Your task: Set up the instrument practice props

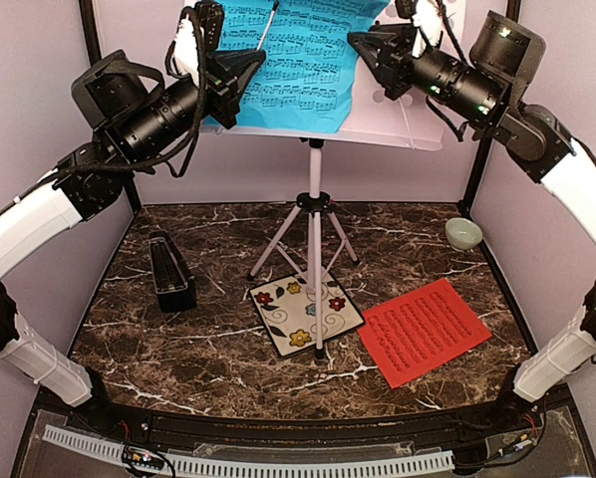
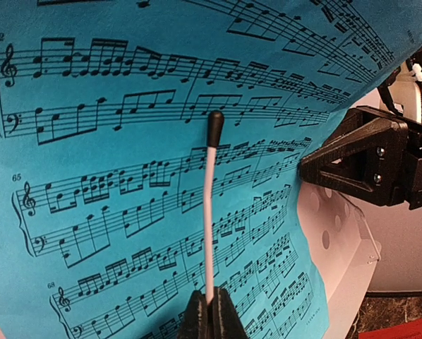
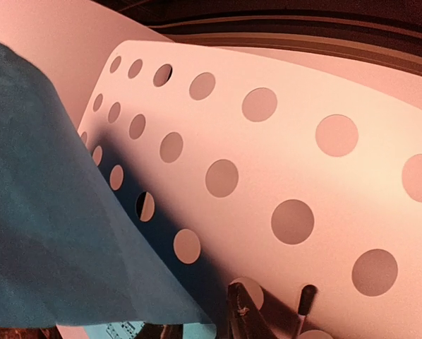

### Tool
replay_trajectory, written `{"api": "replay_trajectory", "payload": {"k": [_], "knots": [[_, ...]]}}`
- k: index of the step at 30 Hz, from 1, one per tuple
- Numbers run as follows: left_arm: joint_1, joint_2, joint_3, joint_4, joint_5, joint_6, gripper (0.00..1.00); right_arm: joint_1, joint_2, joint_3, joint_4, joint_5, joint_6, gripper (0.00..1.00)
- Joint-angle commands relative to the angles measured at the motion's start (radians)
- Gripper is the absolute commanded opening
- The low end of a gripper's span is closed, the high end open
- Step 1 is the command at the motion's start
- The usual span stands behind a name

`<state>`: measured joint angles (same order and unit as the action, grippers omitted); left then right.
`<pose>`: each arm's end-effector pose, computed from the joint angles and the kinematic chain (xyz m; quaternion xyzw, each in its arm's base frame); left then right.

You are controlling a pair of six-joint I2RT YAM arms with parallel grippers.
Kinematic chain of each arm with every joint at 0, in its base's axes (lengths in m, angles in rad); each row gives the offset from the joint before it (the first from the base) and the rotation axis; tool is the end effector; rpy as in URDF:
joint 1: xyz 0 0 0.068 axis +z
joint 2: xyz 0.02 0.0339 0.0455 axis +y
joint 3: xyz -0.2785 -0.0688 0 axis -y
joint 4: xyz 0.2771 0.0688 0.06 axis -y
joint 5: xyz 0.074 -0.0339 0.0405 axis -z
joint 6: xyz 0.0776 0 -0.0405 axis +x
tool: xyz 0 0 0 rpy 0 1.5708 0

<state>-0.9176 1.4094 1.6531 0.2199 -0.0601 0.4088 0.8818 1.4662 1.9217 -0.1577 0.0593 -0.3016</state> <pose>0.2256 -0.2872 0.5812 0.3034 0.4299 -0.1987 0.8269 0.2313 0.2735 0.6107 -0.3116 0.5064 0.2130 0.7753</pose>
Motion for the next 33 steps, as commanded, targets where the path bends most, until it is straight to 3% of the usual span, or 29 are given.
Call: {"api": "replay_trajectory", "payload": {"k": [1,5,23,28,33], "knots": [[-0.004,-0.037,0.011,0.08,0.028,0.007,0.0,-0.004,0.009,0.008,0.035,-0.041,0.0,0.14],[-0.004,-0.033,0.016,0.081,0.031,0.005,0.0,-0.004,0.038,0.045,0.033,-0.063,-0.005,0.0],[-0.004,-0.02,0.031,0.071,0.017,0.017,0.0,-0.004,0.113,0.117,0.029,-0.084,-0.02,0.0],[-0.004,-0.037,0.015,0.07,0.02,0.001,0.21,-0.004,0.111,0.115,0.038,-0.07,-0.027,0.0],[-0.004,-0.066,-0.012,0.077,0.017,-0.022,0.33,-0.004,0.114,0.12,0.044,-0.06,-0.028,0.0]]}}
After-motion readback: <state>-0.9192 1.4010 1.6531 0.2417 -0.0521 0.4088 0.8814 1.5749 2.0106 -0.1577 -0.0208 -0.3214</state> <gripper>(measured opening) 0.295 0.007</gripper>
